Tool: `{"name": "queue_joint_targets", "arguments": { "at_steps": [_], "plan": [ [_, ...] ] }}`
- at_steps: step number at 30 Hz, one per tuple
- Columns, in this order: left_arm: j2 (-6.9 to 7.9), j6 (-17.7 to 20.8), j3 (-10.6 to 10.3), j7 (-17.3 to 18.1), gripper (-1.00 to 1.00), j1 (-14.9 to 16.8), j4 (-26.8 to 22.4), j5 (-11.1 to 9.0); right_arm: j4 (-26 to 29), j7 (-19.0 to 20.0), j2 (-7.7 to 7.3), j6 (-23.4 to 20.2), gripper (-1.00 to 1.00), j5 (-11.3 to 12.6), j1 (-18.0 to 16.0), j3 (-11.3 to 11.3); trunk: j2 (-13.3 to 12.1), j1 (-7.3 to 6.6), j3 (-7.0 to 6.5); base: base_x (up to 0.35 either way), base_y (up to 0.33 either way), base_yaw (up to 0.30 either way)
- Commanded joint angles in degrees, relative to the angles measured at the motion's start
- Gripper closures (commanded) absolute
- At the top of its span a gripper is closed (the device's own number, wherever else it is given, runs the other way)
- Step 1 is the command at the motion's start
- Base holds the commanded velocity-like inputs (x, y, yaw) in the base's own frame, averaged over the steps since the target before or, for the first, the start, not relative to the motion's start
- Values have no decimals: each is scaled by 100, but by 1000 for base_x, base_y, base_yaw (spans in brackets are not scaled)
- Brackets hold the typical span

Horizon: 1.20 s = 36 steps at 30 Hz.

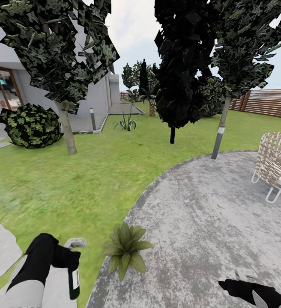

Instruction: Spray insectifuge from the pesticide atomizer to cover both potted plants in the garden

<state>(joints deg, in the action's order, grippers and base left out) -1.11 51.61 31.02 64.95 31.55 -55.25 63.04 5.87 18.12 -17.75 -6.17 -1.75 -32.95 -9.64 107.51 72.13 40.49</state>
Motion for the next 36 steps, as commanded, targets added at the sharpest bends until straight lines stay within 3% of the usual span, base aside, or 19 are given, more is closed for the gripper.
{"name": "queue_joint_targets", "arguments": {
  "at_steps": [1,5,8,27,36],
  "plan": [
    [-6,52,-71,59,100,11,0,59,11,26,0,-41,-100,-18,-1,-47,3,0,6,8,0,0],
    [-6,96,-629,62,100,17,18,56,11,25,0,-51,-100,-18,-1,-47,3,0,22,19,0,0],
    [-11,102,-839,68,100,18,22,52,11,25,5,-57,-100,-18,-1,-47,3,0,46,94,0,0],
    [-3,104,-881,80,100,18,59,50,11,14,8,-78,-100,-18,-2,-47,3,0,203,290,0,0],
    [5,104,-870,80,100,14,348,50,11,16,9,-78,-100,-22,-2,-38,3,0,228,87,0,0]
  ]
}}
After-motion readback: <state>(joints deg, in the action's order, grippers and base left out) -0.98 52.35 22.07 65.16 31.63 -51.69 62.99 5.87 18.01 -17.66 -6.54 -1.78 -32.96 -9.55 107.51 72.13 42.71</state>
